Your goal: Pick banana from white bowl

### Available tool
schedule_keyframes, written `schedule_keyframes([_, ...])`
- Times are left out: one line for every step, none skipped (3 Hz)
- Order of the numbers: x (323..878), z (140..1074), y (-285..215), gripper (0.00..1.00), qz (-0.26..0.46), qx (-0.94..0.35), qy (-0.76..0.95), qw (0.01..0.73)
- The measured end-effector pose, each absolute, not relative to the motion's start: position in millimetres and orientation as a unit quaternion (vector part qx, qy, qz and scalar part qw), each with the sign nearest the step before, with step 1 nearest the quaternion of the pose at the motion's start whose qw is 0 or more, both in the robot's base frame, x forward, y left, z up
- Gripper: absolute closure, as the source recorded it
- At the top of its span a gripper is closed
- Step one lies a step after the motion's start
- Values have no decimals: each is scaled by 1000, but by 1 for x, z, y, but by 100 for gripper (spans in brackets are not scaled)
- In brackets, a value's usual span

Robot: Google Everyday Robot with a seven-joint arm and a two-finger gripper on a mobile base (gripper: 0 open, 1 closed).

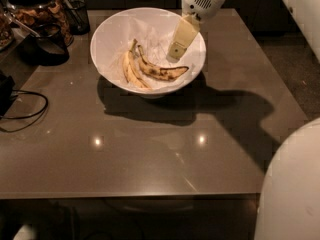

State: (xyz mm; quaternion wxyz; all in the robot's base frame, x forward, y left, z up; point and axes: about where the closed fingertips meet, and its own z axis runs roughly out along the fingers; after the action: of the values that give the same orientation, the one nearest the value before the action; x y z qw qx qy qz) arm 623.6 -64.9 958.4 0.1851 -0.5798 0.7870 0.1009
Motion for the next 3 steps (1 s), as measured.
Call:
schedule_keyframes([631, 944, -65, 19, 96, -574, 795, 170])
schedule_keyframes([636, 935, -65, 20, 73, -567, 806, 150])
schedule_keyframes([640, 929, -62, 21, 53, -565, 812, 136])
